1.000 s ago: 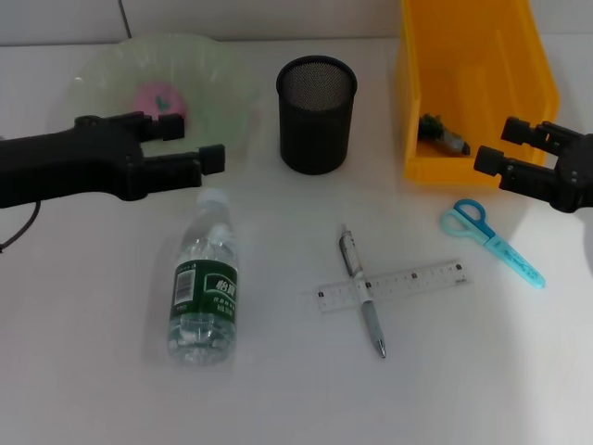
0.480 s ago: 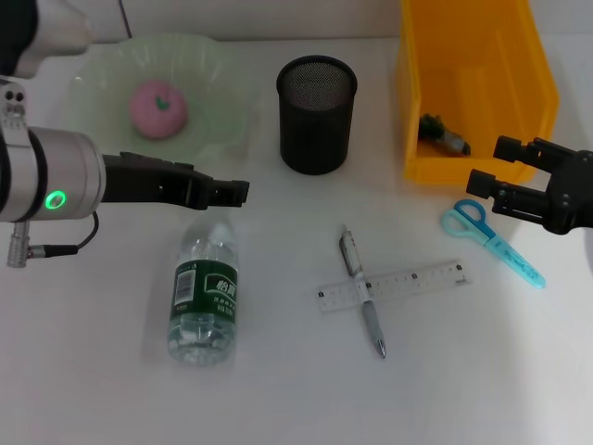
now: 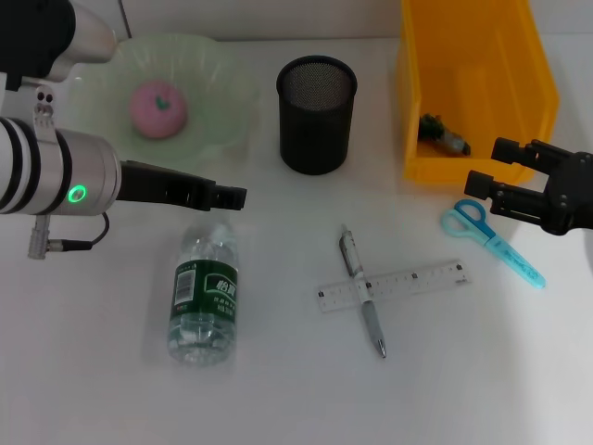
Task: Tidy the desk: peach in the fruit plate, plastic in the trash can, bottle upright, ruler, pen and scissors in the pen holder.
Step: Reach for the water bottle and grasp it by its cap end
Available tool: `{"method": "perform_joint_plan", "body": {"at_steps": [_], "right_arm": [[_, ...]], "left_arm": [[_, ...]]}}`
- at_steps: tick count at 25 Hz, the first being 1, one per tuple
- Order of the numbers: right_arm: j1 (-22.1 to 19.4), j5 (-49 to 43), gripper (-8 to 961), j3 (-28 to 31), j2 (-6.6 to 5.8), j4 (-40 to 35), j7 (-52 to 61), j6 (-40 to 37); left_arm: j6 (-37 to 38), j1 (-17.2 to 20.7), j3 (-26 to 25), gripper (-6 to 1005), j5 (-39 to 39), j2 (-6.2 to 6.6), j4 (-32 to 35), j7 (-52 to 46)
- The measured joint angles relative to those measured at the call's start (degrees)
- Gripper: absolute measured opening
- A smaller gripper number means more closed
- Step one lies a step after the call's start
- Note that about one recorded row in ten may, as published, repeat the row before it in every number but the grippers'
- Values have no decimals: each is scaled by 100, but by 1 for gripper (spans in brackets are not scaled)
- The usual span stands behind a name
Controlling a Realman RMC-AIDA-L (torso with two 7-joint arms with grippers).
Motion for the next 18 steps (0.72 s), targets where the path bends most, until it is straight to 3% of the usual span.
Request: {"method": "perform_joint_plan", "body": {"at_steps": [9, 18], "right_arm": [[30, -3, 785, 2, 0, 36, 0, -2], [41, -68, 784, 5, 0, 76, -6, -1]], "left_arm": [[-23, -517, -391, 795, -238, 2, -1011, -1], [-154, -642, -480, 793, -175, 7, -1326, 1]]}}
